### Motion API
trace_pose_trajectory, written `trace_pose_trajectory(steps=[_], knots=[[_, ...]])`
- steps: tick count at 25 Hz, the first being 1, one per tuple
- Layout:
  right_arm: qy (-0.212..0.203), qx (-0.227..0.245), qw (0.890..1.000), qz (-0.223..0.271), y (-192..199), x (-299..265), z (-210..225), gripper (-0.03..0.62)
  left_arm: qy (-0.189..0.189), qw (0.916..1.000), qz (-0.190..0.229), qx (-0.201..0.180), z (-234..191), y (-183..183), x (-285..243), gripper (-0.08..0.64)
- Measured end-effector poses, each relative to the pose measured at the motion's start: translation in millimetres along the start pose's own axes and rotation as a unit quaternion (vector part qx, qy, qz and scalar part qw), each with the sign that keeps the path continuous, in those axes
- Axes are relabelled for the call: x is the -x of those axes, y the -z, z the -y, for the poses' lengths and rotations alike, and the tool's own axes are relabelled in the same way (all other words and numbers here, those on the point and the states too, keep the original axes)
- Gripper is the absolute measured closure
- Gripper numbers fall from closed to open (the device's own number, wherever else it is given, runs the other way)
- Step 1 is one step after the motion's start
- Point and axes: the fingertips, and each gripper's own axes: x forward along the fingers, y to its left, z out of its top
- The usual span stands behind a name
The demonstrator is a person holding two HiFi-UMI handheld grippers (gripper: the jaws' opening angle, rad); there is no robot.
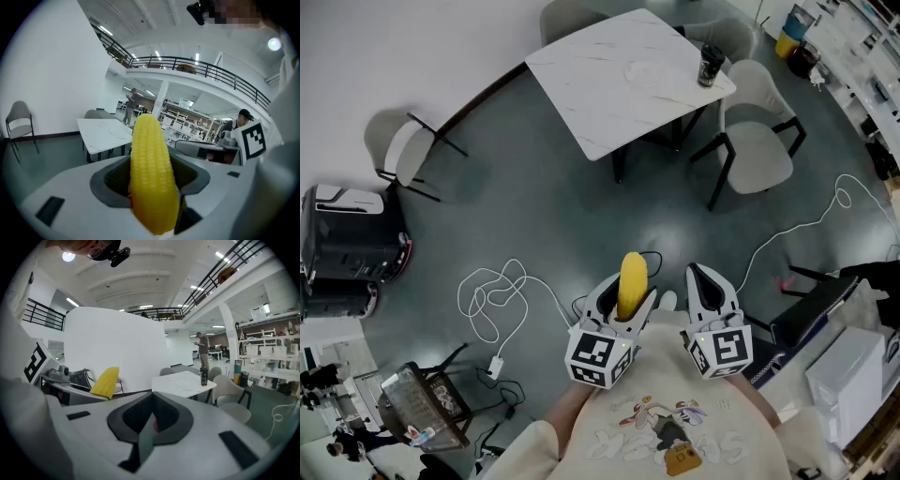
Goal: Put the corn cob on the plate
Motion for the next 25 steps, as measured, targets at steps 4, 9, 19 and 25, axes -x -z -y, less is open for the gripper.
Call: trace_pose_trajectory(steps=[4, 9, 19, 25], knots=[[0.0, -0.001, 1.0, -0.002, -0.9, 13.5, -4.2, 0.588, -0.008, 0.9999, -0.004, 0.006, 5.9, 5.0, 6.1, 0.307], [0.002, 0.001, 1.0, 0.003, -6.3, 22.3, -7.1, 0.589, -0.013, 0.9999, 0.0, 0.006, 8.6, 5.3, 12.0, 0.307], [0.005, 0.002, 1.0, 0.026, -20.1, 10.0, -22.3, 0.588, -0.008, 0.9997, 0.02, -0.014, 1.6, -6.8, 12.9, 0.307], [0.026, 0.004, 0.999, 0.029, -23.8, -9.5, -43.8, 0.588, -0.004, 0.9996, 0.027, -0.01, -29.4, -16.4, 22.8, 0.307]])
